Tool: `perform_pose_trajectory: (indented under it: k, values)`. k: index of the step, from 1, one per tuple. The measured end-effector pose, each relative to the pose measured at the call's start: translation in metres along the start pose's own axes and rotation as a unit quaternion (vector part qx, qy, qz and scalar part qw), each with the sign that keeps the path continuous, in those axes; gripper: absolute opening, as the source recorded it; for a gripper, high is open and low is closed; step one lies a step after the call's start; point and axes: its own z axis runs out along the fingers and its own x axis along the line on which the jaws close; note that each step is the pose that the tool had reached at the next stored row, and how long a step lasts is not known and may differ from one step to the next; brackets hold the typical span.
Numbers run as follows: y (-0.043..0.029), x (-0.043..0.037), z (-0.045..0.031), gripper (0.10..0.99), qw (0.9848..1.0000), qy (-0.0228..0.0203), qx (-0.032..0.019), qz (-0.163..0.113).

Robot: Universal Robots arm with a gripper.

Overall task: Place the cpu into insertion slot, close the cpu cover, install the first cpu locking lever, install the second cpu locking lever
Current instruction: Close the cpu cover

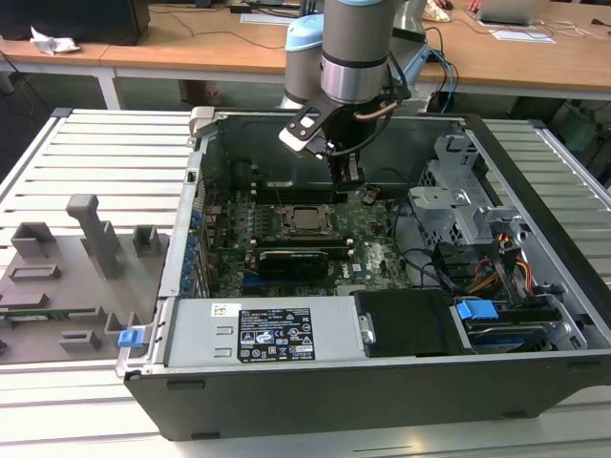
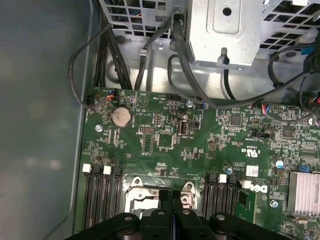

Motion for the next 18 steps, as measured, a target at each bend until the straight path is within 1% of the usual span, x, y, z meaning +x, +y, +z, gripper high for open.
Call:
perform_pose_trajectory:
  k: [4, 8, 9, 11, 13, 18]
  values:
    - [-0.0047, 0.0004, 0.0018, 0.106, 1.0000, -0.0001, 0.0000, 0.000]
    - [-0.0128, 0.0011, 0.0026, 0.106, 1.0000, 0.0000, 0.0000, 0.000]
    - [-0.0171, 0.0014, 0.0029, 0.106, 1.0000, -0.0001, 0.0000, 0.000]
    - [-0.0209, 0.0018, 0.0036, 0.106, 1.0000, 0.0000, 0.0000, 0.000]
    - [-0.0243, 0.0018, 0.0058, 0.106, 1.0000, -0.0001, 0.0000, 0.000]
    - [-0.0271, 0.0020, 0.0074, 0.106, 1.0000, 0.0000, 0.0002, 0.000]
